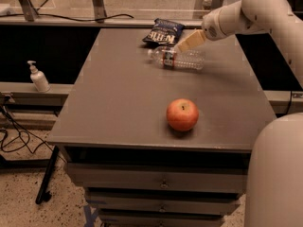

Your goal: Move water bottle near blue chip bag

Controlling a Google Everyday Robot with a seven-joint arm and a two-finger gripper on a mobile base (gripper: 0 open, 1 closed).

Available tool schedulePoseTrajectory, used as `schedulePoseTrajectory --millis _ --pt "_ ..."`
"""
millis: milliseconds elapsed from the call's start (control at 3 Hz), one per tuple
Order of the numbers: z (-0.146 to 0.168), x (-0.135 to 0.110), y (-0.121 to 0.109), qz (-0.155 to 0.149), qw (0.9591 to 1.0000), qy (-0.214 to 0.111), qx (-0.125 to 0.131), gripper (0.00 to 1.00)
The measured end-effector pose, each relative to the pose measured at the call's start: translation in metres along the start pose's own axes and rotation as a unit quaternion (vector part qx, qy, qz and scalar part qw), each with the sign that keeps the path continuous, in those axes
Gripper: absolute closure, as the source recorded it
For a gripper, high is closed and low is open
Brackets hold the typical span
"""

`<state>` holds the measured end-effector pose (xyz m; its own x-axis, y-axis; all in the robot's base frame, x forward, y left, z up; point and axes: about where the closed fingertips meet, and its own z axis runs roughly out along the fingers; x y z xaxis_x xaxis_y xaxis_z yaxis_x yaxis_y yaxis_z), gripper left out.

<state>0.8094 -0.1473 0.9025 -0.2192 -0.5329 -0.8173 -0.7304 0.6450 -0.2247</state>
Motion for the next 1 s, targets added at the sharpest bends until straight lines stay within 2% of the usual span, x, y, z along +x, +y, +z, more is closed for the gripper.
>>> schedulePoseTrajectory --millis 333,667,1000 --pt "-0.002 0.002 0.0 0.001 1.0 -0.001 0.001 0.0" --pt "-0.012 -0.005 -0.003 -0.004 0.9998 -0.016 0.007 0.0" --pt "-0.038 -0.036 -0.005 -0.013 0.998 -0.062 0.005 0.0"
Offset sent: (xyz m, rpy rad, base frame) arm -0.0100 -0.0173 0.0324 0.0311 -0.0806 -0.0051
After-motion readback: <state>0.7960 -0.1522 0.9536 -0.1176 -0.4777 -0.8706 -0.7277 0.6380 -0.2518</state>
